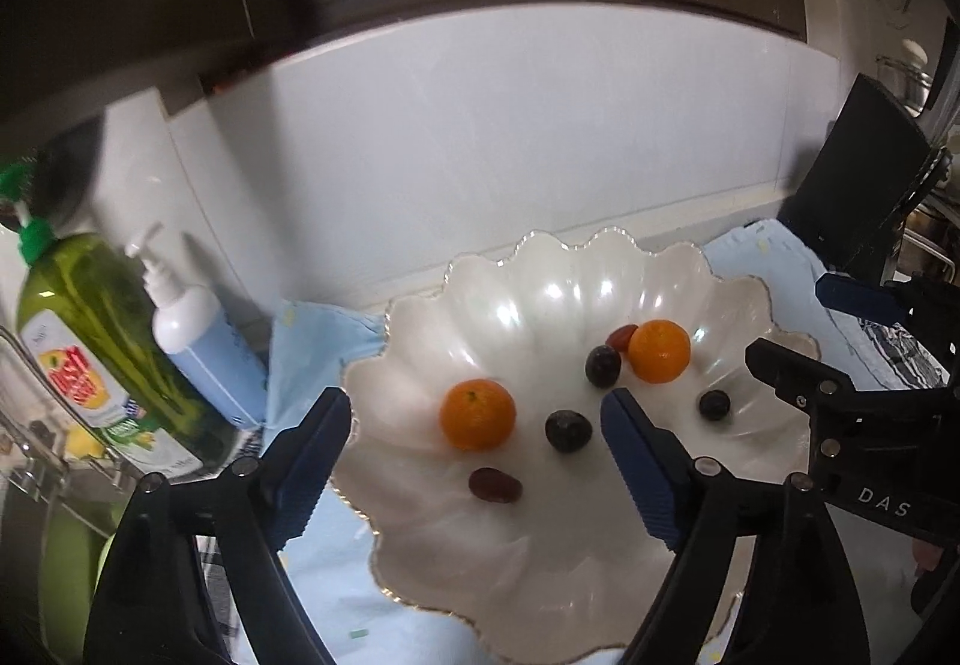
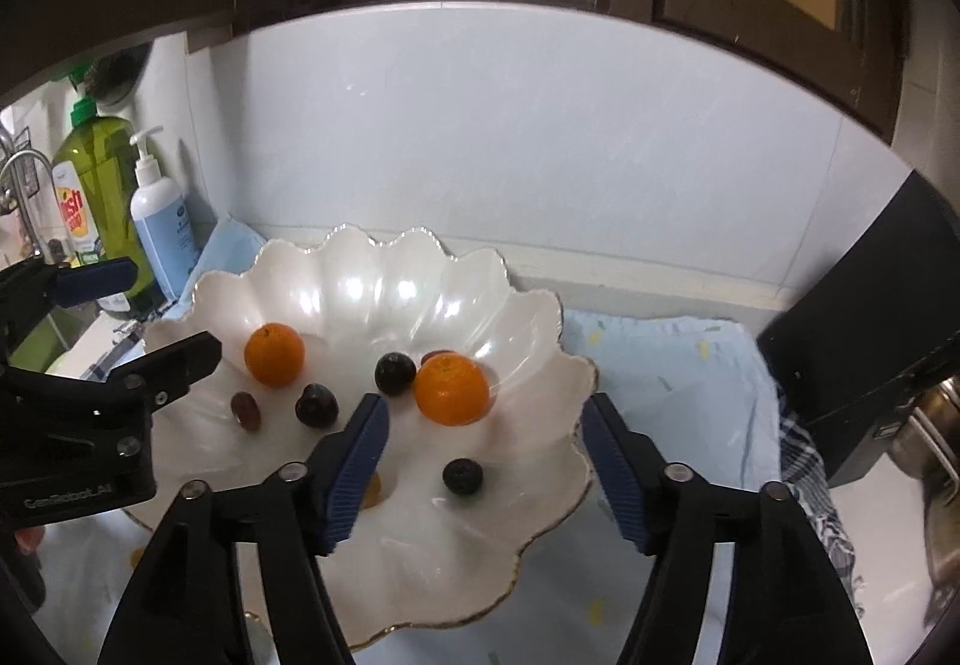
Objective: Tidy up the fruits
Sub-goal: 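Withdraw both open tools from the bowl back over the cloth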
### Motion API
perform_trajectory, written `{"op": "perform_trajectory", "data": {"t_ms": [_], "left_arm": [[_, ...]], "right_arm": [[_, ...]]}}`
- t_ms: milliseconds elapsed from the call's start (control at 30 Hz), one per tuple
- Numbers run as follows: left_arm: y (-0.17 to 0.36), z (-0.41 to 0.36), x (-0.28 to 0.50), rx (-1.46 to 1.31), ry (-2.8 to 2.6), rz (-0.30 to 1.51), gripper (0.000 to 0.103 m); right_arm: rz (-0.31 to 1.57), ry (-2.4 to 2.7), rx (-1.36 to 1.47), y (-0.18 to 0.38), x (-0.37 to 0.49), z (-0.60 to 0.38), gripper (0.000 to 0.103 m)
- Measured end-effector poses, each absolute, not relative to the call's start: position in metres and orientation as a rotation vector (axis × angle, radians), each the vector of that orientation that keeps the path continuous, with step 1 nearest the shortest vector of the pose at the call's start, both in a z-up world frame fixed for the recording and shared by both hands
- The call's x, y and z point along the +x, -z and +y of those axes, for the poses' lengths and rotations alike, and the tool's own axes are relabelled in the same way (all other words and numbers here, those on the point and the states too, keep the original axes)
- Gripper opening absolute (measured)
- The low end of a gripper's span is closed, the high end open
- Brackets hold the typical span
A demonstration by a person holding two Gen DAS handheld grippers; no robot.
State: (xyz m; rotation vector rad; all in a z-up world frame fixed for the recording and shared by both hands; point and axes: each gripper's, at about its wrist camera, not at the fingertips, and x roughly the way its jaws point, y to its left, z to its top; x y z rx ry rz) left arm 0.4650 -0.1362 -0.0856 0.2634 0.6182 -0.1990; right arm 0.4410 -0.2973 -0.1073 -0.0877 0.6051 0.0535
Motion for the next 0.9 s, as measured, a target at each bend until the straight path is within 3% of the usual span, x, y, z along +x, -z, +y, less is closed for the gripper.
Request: {"op": "perform_trajectory", "data": {"t_ms": [267, 900], "left_arm": [[0.063, -0.126, 0.434, 0.274, 0.186, 0.536, 0.097], [0.031, -0.088, 0.369, 0.233, 0.142, 0.436, 0.101]], "right_arm": [[0.544, -0.065, -0.085, 0.089, 0.415, -0.290, 0.076], [0.429, -0.155, -0.085, 0.054, 0.357, -0.262, 0.077]]}}
